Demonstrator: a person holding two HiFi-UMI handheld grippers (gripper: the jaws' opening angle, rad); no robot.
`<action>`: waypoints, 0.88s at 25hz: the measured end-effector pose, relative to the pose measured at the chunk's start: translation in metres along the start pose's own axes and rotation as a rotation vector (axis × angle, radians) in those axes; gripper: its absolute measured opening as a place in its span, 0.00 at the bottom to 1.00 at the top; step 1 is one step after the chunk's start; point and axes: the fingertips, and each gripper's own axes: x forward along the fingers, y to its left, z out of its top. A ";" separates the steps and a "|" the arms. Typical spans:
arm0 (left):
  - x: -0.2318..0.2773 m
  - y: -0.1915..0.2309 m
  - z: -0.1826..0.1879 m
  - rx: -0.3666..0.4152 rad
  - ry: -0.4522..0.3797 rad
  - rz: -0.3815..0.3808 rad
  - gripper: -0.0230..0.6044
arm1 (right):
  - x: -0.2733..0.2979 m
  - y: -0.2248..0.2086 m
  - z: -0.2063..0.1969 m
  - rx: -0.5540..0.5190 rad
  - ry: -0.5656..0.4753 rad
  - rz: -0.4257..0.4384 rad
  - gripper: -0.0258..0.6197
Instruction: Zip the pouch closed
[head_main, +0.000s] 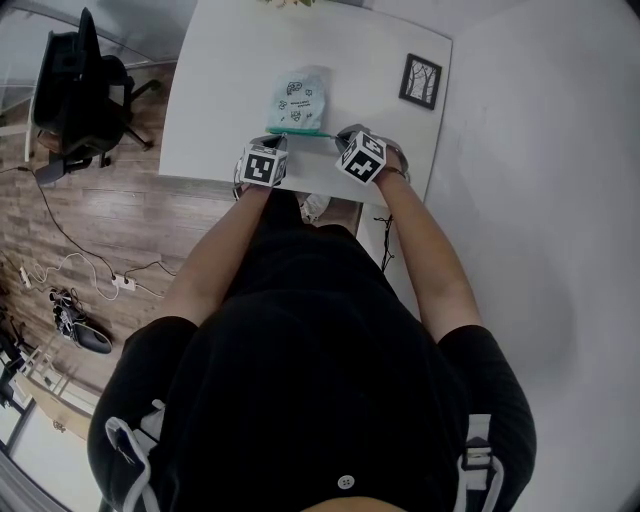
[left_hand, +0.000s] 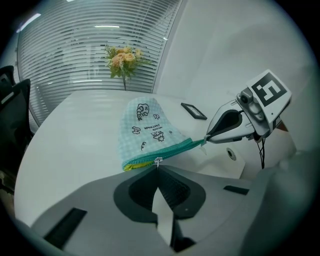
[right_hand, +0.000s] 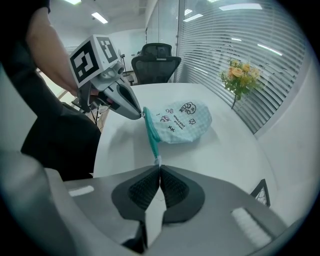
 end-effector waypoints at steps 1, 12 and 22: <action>0.000 0.001 0.000 -0.001 0.000 0.002 0.05 | -0.001 -0.001 0.000 0.001 0.000 -0.002 0.06; -0.010 0.018 0.008 -0.008 0.001 0.045 0.05 | -0.008 -0.018 -0.014 0.044 0.002 -0.023 0.06; -0.004 0.010 -0.004 -0.023 0.041 0.026 0.05 | -0.001 -0.008 -0.028 0.058 0.019 -0.026 0.06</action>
